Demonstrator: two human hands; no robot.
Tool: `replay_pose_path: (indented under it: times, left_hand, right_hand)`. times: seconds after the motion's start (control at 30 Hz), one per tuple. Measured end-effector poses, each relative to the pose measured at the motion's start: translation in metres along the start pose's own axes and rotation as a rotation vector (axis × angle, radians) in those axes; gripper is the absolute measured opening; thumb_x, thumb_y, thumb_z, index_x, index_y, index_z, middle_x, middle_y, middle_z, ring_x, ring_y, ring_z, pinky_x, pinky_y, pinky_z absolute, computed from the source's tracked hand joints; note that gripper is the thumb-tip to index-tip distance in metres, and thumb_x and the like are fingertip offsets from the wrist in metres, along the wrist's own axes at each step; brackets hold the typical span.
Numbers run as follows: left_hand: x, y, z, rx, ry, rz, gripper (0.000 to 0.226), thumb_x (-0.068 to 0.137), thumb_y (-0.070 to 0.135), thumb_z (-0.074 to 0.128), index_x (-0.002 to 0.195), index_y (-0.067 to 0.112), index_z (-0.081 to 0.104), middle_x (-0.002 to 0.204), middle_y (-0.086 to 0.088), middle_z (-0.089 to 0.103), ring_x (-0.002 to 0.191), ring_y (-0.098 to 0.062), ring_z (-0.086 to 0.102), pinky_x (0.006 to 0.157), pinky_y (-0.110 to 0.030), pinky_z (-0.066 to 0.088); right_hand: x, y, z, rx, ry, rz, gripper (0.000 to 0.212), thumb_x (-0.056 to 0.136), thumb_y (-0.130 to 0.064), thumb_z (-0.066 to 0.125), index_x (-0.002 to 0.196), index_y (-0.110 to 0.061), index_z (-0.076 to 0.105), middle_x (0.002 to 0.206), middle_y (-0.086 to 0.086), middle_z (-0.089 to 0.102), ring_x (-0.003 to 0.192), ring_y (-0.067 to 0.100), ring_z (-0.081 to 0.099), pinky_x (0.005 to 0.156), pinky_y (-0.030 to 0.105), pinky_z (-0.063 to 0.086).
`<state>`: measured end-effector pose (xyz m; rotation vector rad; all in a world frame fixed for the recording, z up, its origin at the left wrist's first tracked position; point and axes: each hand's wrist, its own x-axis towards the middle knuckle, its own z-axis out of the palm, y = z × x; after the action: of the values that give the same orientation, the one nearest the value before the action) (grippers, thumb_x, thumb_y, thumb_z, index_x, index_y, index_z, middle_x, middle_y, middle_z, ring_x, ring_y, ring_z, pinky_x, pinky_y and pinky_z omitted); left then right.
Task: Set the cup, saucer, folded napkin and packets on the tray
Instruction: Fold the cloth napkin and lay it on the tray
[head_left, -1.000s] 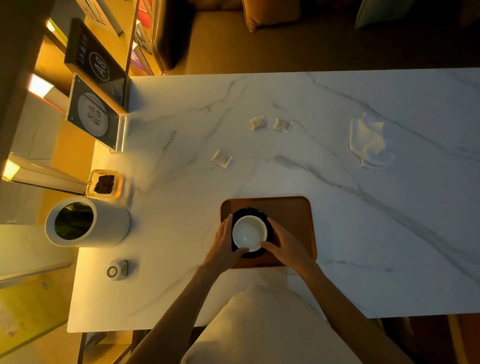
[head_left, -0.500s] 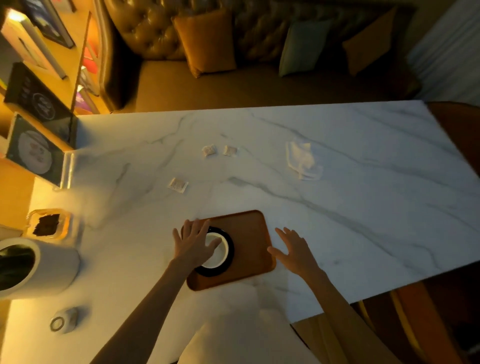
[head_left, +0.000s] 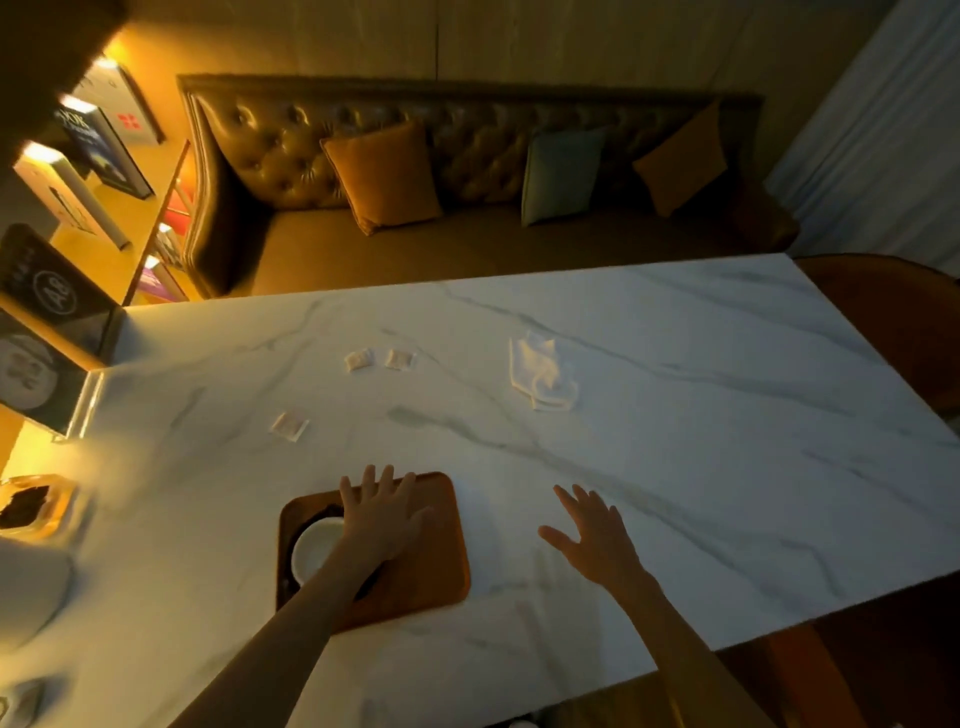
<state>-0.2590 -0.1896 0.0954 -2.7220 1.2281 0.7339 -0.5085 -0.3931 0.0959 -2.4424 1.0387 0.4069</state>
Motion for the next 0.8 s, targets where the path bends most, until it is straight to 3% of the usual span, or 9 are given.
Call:
replay_pose_path:
  times: [0.13, 0.33, 0.43, 0.53, 0.8]
  left_hand:
    - [0.000, 0.036, -0.012, 0.019, -0.013, -0.003, 0.068, 0.095, 0.061, 0.030, 0.152, 0.028, 0.016, 0.163, -0.006, 0.011, 0.150, -0.033, 0.004, 0.116, -0.064, 0.004]
    - [0.041, 0.072, -0.027, 0.028, -0.061, 0.035, 0.069, 0.095, 0.062, 0.027, 0.153, 0.032, 0.006, 0.164, -0.002, -0.001, 0.151, -0.031, -0.003, 0.116, -0.062, -0.001]
    - [0.070, 0.089, -0.034, 0.016, -0.029, 0.041, 0.063, 0.099, 0.054, 0.030, 0.153, 0.024, 0.016, 0.162, -0.006, 0.016, 0.149, -0.029, 0.015, 0.119, -0.053, 0.014]
    - [0.094, 0.109, -0.039, -0.043, -0.049, 0.019, 0.057, 0.099, 0.050, 0.034, 0.148, 0.021, 0.028, 0.152, -0.006, 0.037, 0.138, -0.027, 0.038, 0.110, -0.045, 0.033]
    - [0.226, 0.171, -0.033, -0.107, -0.095, -0.112, 0.046, 0.100, 0.045, 0.037, 0.139, 0.020, 0.041, 0.138, -0.007, 0.052, 0.125, -0.028, 0.051, 0.101, -0.041, 0.039]
  right_hand:
    - [0.006, 0.027, -0.022, 0.033, -0.041, -0.006, 0.075, 0.090, -0.066, 0.037, 0.152, -0.030, 0.015, 0.161, 0.004, 0.016, 0.148, 0.024, 0.012, 0.119, 0.045, 0.009]
    - [0.035, 0.045, -0.047, 0.095, 0.043, -0.014, 0.073, 0.089, -0.065, 0.042, 0.151, -0.030, 0.022, 0.157, 0.002, 0.029, 0.145, 0.020, 0.025, 0.118, 0.040, 0.022]
    - [0.061, 0.053, -0.063, 0.091, 0.066, -0.003, 0.070, 0.090, -0.064, 0.042, 0.149, -0.030, 0.026, 0.154, 0.000, 0.035, 0.142, 0.019, 0.031, 0.115, 0.037, 0.027]
    - [0.095, 0.062, -0.079, 0.087, 0.051, 0.002, 0.066, 0.090, -0.064, 0.042, 0.147, -0.032, 0.031, 0.151, -0.003, 0.040, 0.138, 0.016, 0.037, 0.111, 0.033, 0.031]
    - [0.254, 0.089, -0.106, 0.033, 0.006, -0.062, 0.051, 0.096, -0.049, 0.046, 0.140, -0.025, 0.045, 0.137, 0.001, 0.055, 0.125, 0.020, 0.051, 0.100, 0.032, 0.042]
